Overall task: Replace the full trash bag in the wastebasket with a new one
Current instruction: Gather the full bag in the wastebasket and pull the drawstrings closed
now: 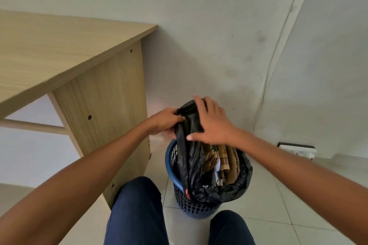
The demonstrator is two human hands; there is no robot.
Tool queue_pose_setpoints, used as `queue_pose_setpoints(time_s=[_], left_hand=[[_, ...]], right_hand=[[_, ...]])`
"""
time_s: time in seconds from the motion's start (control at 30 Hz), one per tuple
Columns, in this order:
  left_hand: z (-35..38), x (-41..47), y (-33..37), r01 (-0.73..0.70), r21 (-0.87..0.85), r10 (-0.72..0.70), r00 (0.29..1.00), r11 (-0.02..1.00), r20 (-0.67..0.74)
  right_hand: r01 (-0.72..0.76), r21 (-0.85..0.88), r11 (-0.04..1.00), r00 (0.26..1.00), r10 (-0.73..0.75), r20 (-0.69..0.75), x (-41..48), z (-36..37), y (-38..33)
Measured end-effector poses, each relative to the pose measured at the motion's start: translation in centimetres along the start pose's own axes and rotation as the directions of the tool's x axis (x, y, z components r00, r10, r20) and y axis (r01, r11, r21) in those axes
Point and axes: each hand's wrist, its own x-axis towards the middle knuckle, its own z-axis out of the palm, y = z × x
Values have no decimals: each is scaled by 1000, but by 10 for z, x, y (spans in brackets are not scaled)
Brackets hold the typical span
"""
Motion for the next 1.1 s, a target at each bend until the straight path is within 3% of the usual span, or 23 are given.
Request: queue_pose_setpoints(time_s=[0.07, 0.17, 0.23, 0.37, 0.47, 0.63, 0.77, 0.83, 0.9, 0.97, 1.03, 1.1], left_hand=[[5, 2, 14, -24, -94, 15, 995, 995, -96], [8, 4, 28, -6, -197, -24, 988, 980, -152], [9, 5, 30, 4, -160, -30, 986, 987, -165], [12, 11, 20, 1, -98, -20, 982, 995, -186], [12, 20, 14, -4, -117, -23, 974, 993, -225], [9, 34, 8, -30, -165, -21, 953, 986, -301], [6, 40, 11, -87, -283, -6, 951, 955, -311], [6, 45, 15, -110, -401, -29, 946, 909, -324], [7, 48, 20, -125, -499, -53, 944, 857, -326], [9, 49, 24, -121, -546, -65, 949, 829, -310], [10, 49, 25, -112, -565, -75, 952, 817, -298], [8, 50, 22, -116, -569, -80, 948, 814, -307]], right_hand=[[-17, 22, 1000, 1000, 17, -10, -30, 26, -26], [-113, -15, 993, 925, 111, 363, -68, 90, -39], [-103, -169, 980, 878, 169, 448, -86, 133, -35], [-52, -242, 969, 973, 103, 206, -90, 173, -17], [-21, -207, 978, 997, 36, 70, -68, 170, -9], [-37, -26, 999, 993, 39, 107, -30, 151, 5], [-6, 146, 989, 1000, 7, 0, -28, 139, 17], [-22, 189, 982, 998, 10, 67, -29, 132, 21], [3, 51, 999, 962, -17, 273, -35, 125, 25], [70, -122, 990, 944, -26, 327, -46, 132, 26], [40, -111, 993, 991, -25, 134, -52, 141, 29], [11, 70, 998, 992, -2, -124, -51, 138, 31]])
